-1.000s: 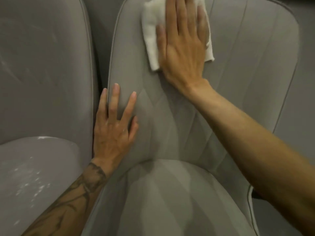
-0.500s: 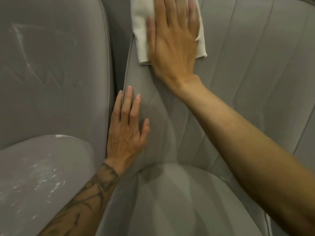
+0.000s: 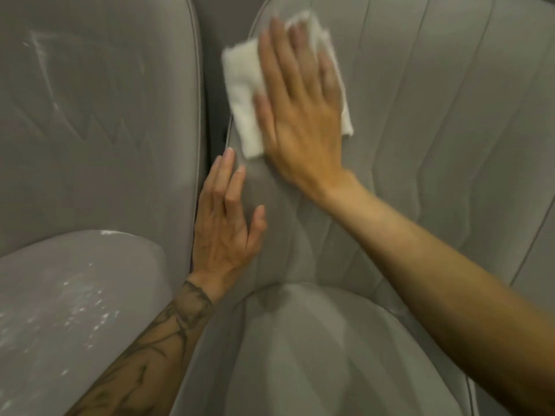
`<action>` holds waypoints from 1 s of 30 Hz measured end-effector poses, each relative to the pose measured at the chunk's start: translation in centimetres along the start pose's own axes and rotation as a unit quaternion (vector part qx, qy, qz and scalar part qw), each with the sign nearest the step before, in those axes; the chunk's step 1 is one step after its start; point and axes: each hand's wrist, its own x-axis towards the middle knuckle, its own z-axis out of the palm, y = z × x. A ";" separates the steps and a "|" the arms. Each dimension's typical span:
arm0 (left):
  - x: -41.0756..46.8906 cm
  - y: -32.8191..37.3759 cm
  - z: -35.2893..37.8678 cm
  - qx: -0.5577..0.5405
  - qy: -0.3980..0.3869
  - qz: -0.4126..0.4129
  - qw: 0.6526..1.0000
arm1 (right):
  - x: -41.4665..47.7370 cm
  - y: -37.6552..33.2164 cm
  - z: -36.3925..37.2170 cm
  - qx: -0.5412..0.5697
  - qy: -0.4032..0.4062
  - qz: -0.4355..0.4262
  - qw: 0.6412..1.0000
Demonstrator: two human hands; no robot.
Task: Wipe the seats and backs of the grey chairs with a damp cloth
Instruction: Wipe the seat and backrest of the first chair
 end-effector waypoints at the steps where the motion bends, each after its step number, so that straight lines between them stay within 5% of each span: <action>1: -0.1 0.0 0.0 -0.012 0.005 -0.010 1.000 | -2.9 -0.4 0.0 0.012 -0.019 -0.021 1.000; 6: -0.2 0.1 -0.2 -0.025 0.003 -0.021 0.999 | -15.9 -0.4 -0.3 0.018 -0.111 -0.035 0.993; 10: -0.3 0.2 -0.2 -0.006 -0.006 -0.011 1.000 | -13.8 1.4 0.3 0.004 -0.071 -0.060 0.996; 15: -0.4 -0.2 0.1 0.004 0.005 -0.003 1.000 | -11.9 -0.7 2.5 0.023 -0.018 0.066 0.997; 21: 0.1 -0.4 0.5 0.055 0.010 0.011 0.998 | -24.3 -1.2 0.1 0.038 -0.170 -0.017 0.984; 27: -3.0 -0.1 0.1 0.046 -0.045 0.004 0.998 | -15.7 1.3 2.6 0.004 -0.034 0.011 0.999; 30: -3.5 -0.8 -0.6 0.058 -0.045 0.004 0.997 | -17.8 0.6 2.0 0.015 -0.066 0.012 0.998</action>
